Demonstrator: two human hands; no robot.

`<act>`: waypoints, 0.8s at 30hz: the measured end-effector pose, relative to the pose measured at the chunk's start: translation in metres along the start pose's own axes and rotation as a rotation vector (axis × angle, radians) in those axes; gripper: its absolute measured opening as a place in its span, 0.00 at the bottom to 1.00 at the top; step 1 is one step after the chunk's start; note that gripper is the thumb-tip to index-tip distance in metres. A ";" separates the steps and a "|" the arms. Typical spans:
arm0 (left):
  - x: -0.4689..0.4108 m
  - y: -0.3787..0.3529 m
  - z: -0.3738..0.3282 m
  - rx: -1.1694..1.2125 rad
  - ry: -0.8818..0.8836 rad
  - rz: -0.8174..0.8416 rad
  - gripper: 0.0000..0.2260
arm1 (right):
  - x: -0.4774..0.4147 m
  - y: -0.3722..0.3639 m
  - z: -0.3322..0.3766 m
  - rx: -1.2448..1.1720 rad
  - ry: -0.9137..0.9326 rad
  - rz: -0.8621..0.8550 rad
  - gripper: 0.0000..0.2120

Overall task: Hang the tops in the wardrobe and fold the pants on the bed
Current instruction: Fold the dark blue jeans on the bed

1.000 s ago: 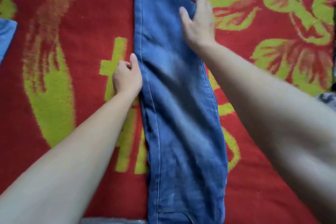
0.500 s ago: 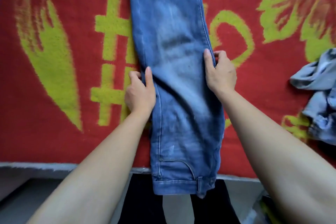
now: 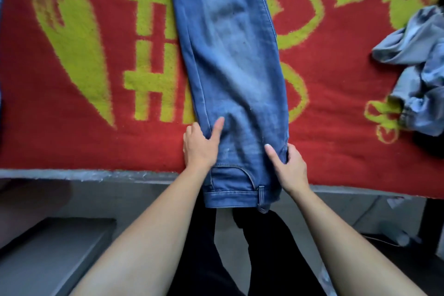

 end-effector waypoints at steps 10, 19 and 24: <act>0.112 -0.041 0.063 -0.020 0.154 -0.123 0.46 | 0.034 0.000 -0.048 -0.188 0.029 0.346 0.37; 0.179 0.013 0.063 0.839 0.459 0.515 0.21 | 0.089 0.038 -0.048 -0.677 0.035 0.559 0.19; 0.210 0.057 0.054 0.867 0.353 0.507 0.16 | 0.126 0.048 -0.041 -0.734 -0.013 0.516 0.15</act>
Point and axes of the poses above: each hand's wrist, its own x-axis away from the middle knuckle, its own y-axis out of the back of the hand, z = x × y, the point moved 3 cm from there along -x, towards the middle knuckle, and after that the axes turned 5 degrees about -z, right-handed, at the moved point
